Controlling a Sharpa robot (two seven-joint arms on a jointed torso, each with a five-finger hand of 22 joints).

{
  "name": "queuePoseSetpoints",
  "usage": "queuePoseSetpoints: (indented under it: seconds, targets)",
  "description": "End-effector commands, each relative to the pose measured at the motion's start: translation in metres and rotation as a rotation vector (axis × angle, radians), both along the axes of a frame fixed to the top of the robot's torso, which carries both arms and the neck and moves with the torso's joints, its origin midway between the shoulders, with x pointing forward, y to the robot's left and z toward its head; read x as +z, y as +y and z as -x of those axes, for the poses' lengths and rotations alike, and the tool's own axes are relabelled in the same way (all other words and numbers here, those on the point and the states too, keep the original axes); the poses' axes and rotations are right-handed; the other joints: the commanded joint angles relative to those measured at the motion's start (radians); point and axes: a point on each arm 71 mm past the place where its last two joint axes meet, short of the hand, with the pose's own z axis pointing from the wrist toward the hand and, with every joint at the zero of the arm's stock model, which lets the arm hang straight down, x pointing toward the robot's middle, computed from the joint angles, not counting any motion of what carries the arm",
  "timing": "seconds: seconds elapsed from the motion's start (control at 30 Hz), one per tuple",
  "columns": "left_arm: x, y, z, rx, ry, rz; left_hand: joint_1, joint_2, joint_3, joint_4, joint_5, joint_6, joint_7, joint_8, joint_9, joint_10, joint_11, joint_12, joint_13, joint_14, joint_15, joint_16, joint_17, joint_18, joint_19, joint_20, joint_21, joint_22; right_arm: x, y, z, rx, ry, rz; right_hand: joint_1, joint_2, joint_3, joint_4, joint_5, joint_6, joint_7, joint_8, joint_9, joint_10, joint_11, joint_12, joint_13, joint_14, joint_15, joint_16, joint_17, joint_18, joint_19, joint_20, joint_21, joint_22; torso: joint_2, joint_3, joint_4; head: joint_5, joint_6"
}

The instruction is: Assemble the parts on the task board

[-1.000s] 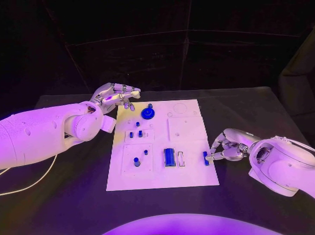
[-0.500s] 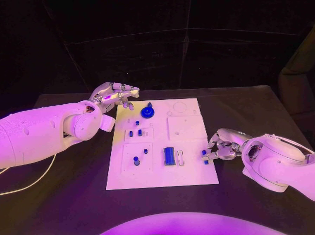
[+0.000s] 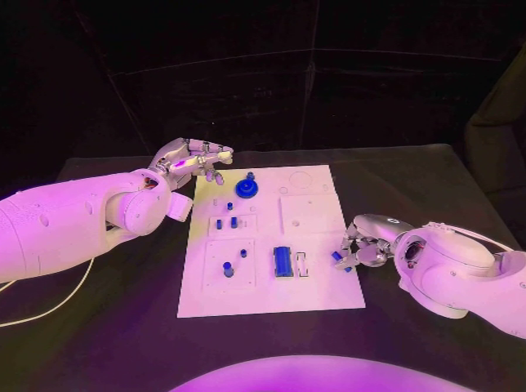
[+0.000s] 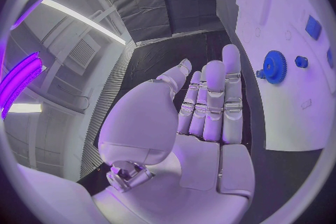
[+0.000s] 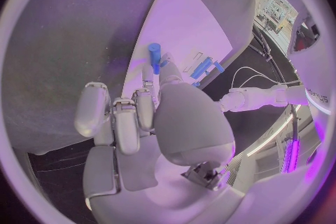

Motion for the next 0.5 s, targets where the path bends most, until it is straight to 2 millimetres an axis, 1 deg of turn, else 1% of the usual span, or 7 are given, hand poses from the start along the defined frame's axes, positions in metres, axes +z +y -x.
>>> queuePoseSetpoints:
  seconds: [0.03, 0.13, 0.3, 0.37, 0.43, 0.47, 0.5]
  targets:
    - [0.0015, -0.0008, 0.0001, -0.01, -0.008, 0.012, -0.008, 0.002, -0.001, 0.006, -0.001, -0.008, -0.001, 0.004, 0.0, -0.006, -0.002, 0.004, 0.002, -0.005, -0.001, 0.005, -0.001, 0.012, 0.005, 0.0, -0.007, -0.002, -0.01, 0.0015, 0.0047, 0.038, 0.029, 0.115, 0.014, 0.003, 0.001, -0.008, -0.004, 0.001, 0.006, -0.007, -0.005, 0.001, -0.004, -0.005, -0.117, 0.093, -0.004, -0.002, 0.223, -0.012, -0.006, 0.001, -0.003, -0.002, 0.0, -0.0002, -0.0003, 0.001, 0.0]
    - [0.0016, -0.0005, 0.0003, -0.009, -0.008, 0.012, -0.008, 0.002, -0.001, 0.006, -0.001, -0.008, -0.001, 0.004, 0.0, -0.006, -0.002, 0.004, 0.002, -0.005, -0.001, 0.005, -0.001, 0.012, 0.005, 0.0, -0.007, -0.002, -0.0123, 0.0048, 0.0053, 0.049, 0.034, 0.131, 0.017, 0.004, 0.003, -0.012, -0.004, 0.002, 0.007, -0.008, -0.006, 0.0, -0.004, -0.007, -0.118, 0.093, -0.004, -0.002, 0.222, -0.012, -0.006, 0.001, -0.004, -0.003, 0.0, -0.0004, -0.0003, 0.004, -0.002]
    - [0.0016, 0.0001, 0.0005, -0.008, -0.008, 0.011, -0.008, 0.002, -0.001, 0.006, -0.001, -0.008, -0.001, 0.004, 0.0, -0.006, -0.002, 0.004, 0.002, -0.005, -0.001, 0.005, -0.001, 0.012, 0.005, 0.0, -0.007, -0.002, -0.0139, 0.0079, 0.006, 0.058, 0.033, 0.146, 0.019, 0.006, 0.006, -0.015, 0.001, 0.004, 0.007, -0.009, -0.006, -0.001, -0.004, -0.008, -0.118, 0.093, -0.004, -0.003, 0.221, -0.012, -0.007, 0.001, -0.005, -0.003, 0.0, 0.0, 0.0005, 0.005, -0.003]
    - [0.0016, 0.0005, 0.0006, -0.007, -0.008, 0.011, -0.008, 0.002, -0.001, 0.006, -0.001, -0.008, -0.001, 0.004, 0.0, -0.006, -0.002, 0.004, 0.002, -0.005, -0.001, 0.005, -0.001, 0.012, 0.005, 0.0, -0.007, -0.002, -0.0142, 0.0085, 0.0062, 0.059, 0.032, 0.15, 0.019, 0.007, 0.008, -0.016, 0.005, 0.004, 0.007, -0.01, -0.006, -0.001, -0.004, -0.009, -0.119, 0.093, -0.004, -0.003, 0.221, -0.012, -0.007, 0.001, -0.005, -0.003, 0.0, -0.0001, 0.0001, 0.006, -0.001]
    - [0.0016, 0.001, 0.0007, -0.006, -0.008, 0.011, -0.008, 0.002, -0.001, 0.006, -0.001, -0.008, -0.001, 0.004, 0.0, -0.006, -0.002, 0.004, 0.002, -0.005, -0.001, 0.005, -0.001, 0.012, 0.005, 0.0, -0.007, -0.002, -0.0139, 0.0095, 0.0064, 0.055, 0.026, 0.151, 0.011, 0.009, 0.013, -0.017, 0.06, 0.008, 0.007, -0.018, -0.009, -0.004, -0.004, -0.015, -0.121, 0.092, -0.004, -0.003, 0.22, -0.012, -0.007, 0.001, -0.006, -0.004, 0.0, 0.0001, -0.0008, 0.007, -0.003]
    - [0.0016, 0.0011, 0.0007, -0.006, -0.008, 0.011, -0.008, 0.002, -0.001, 0.006, -0.001, -0.008, -0.001, 0.004, 0.0, -0.006, -0.002, 0.004, 0.002, -0.005, -0.001, 0.005, -0.001, 0.012, 0.005, 0.0, -0.007, -0.002, -0.0136, 0.0099, 0.0065, 0.052, 0.021, 0.151, 0.01, 0.01, 0.014, -0.017, 0.072, 0.01, 0.006, -0.019, -0.01, -0.004, -0.005, -0.015, -0.121, 0.092, -0.004, -0.003, 0.22, -0.012, -0.007, 0.001, -0.006, -0.003, 0.0, 0.0001, -0.0011, 0.007, -0.003]
    - [0.0016, 0.0012, 0.0008, -0.006, -0.008, 0.011, -0.008, 0.002, -0.001, 0.006, -0.001, -0.008, -0.001, 0.004, 0.0, -0.006, -0.002, 0.004, 0.002, -0.005, -0.001, 0.005, -0.001, 0.012, 0.005, 0.0, -0.007, -0.002, -0.013, 0.0103, 0.0065, 0.048, 0.014, 0.15, 0.017, 0.021, 0.027, -0.022, 0.127, 0.016, 0.003, -0.021, -0.011, -0.004, -0.008, -0.016, -0.121, 0.093, -0.007, -0.002, 0.222, -0.012, -0.006, 0.0, -0.005, -0.002, 0.0, 0.0005, -0.0015, 0.008, -0.003]
